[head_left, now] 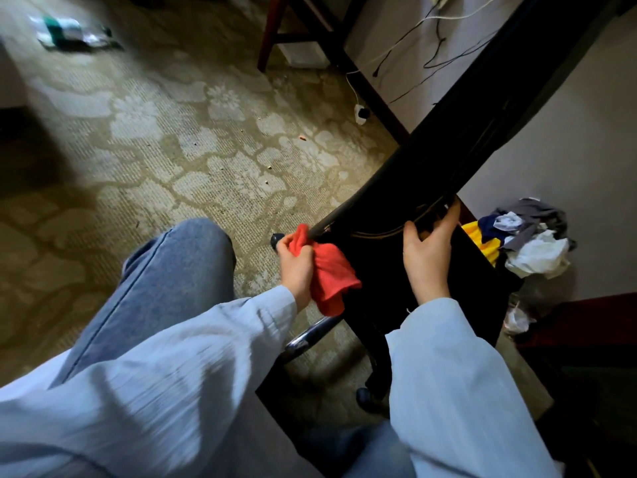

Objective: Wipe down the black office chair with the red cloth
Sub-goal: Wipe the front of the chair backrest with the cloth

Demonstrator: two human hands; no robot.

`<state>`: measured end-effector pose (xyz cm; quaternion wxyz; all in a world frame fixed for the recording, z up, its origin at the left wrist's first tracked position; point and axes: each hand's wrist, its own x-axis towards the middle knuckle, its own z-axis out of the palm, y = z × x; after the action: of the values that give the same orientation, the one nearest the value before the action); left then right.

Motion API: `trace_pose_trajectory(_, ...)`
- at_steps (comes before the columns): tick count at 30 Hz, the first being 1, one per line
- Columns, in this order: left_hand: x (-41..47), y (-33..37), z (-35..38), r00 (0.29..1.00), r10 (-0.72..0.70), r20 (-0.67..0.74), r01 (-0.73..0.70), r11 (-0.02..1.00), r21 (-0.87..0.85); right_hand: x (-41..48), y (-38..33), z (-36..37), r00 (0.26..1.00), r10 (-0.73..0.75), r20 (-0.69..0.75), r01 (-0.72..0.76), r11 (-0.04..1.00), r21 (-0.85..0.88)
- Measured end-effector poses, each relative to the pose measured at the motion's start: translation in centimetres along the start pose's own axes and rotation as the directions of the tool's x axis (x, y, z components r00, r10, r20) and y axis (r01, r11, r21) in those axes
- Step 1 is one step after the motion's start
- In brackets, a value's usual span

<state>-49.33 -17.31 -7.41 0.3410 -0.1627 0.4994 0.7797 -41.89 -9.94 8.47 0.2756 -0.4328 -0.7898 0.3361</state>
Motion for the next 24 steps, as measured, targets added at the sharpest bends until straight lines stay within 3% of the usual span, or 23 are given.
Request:
trace_pose_trajectory(2,1.2,-1.1,-1.2,0.980,-0.105,-0.168,0.101,0.994,-0.032,0.0,0.0,0.2,1.000,0.001,0.001,-0.001,1.000,-0.007)
trace_pose_trajectory(4,1.5,-1.4,-1.6,0.960,-0.215,-0.180,0.203,0.976,-0.082,0.1,0.1,0.3,1.000,-0.002,-0.012,0.002,0.999,-0.034)
trace_pose_trajectory(9,2.2,0.3,0.2,0.972,-0.233,-0.005,0.233,0.972,0.011,0.1,0.2,0.6,1.000,-0.007,-0.029,0.004,0.995,-0.102)
trace_pose_trajectory(15,2.3,1.3,1.5,0.980,-0.196,0.048,0.183,0.963,0.197,-0.1,-0.1,0.9,0.997,-0.014,-0.073,0.004,0.991,-0.133)
trace_pose_trajectory(20,0.5,3.5,3.2,0.976,-0.135,0.170,0.103,0.977,0.186,-0.2,-0.3,1.0,0.995,-0.033,-0.096,0.018,0.988,-0.155)
trace_pose_trajectory(24,-2.1,6.4,4.1,0.928,-0.131,0.350,0.084,0.986,0.147,-0.2,-0.2,1.0,0.993,-0.037,-0.109,0.018,0.985,-0.171)
